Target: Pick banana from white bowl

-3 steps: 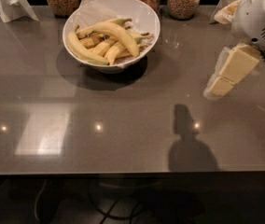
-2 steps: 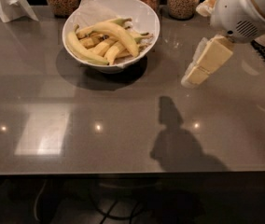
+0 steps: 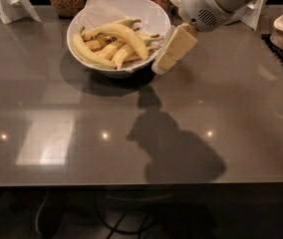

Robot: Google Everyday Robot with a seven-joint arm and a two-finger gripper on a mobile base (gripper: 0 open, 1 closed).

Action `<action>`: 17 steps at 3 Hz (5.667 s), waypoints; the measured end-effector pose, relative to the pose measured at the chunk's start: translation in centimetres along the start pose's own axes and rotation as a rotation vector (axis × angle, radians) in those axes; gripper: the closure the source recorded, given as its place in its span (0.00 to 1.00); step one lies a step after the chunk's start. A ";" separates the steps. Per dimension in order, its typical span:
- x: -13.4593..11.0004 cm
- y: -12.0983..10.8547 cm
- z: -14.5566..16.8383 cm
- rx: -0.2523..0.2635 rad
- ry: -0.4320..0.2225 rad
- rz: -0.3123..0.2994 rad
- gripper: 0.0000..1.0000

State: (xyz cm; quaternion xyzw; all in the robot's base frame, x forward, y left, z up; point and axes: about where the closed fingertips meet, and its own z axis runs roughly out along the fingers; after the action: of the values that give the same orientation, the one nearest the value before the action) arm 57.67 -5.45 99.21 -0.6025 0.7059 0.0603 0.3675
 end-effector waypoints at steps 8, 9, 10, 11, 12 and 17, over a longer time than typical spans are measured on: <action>-3.5 -8.6 14.7 0.119 -0.149 0.009 0.37; -2.8 -9.4 16.2 0.118 -0.135 0.027 0.36; -2.4 -10.0 17.8 0.109 -0.124 0.040 0.38; -2.3 -10.4 19.3 0.095 -0.119 0.049 0.43; -2.3 -10.4 19.7 0.089 -0.114 0.054 0.62; -5.6 -9.8 14.6 0.108 -0.107 0.003 1.00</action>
Offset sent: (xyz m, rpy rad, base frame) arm 0.0189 0.0107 -0.0021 -0.0086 -0.0497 0.0094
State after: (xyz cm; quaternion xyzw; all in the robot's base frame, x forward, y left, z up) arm 72.97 4.17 95.45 -0.5766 0.6883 0.0547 0.4368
